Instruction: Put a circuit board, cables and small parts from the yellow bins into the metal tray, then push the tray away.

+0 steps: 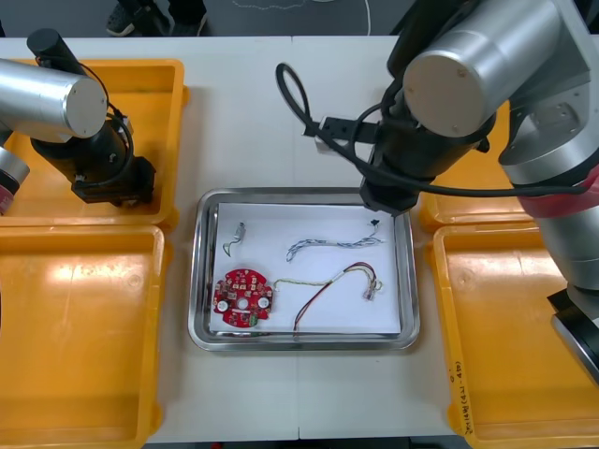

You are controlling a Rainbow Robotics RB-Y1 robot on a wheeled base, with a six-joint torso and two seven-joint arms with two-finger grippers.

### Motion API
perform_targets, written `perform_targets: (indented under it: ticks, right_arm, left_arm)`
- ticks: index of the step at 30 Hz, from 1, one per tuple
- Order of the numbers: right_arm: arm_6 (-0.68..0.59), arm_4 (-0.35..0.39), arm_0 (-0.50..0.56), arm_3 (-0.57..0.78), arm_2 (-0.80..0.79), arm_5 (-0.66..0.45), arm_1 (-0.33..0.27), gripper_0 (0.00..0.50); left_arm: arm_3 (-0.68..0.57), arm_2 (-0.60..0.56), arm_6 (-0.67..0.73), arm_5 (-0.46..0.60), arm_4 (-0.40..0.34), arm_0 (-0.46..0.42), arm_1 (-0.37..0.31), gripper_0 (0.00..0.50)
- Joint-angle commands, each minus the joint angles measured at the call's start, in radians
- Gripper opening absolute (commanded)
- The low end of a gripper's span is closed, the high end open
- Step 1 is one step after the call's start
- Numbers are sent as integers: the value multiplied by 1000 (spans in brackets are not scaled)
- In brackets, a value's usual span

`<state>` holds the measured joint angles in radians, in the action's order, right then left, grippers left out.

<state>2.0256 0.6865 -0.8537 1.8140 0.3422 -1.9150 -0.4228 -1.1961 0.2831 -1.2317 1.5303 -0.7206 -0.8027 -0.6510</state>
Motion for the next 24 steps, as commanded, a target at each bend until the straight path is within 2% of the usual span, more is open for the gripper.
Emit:
perform_targets:
  ticks: [1,2,4,13,20,24]
  right_arm:
    - [-82,21,42,102,-95,-5,-59,481]
    - [-117,27,56,123,-108,-5,-68,481]
    - [-171,42,74,153,-115,-5,-85,481]
    - [-375,91,171,271,-161,-5,-145,482]
    - [-495,131,194,301,-204,-5,-172,481]
    - [-584,148,243,338,-216,-5,-212,481]
  left_arm:
    - [-7,10,-126,-12,13,27,17,118]
    - [-7,10,-127,-12,13,27,17,44]
    - [-7,10,-127,-12,15,27,17,1]
    - [-8,7,-126,-6,20,25,17,0]
    - [-51,-82,-127,19,24,27,13,0]
    - [-111,-142,-123,82,26,27,2,0]
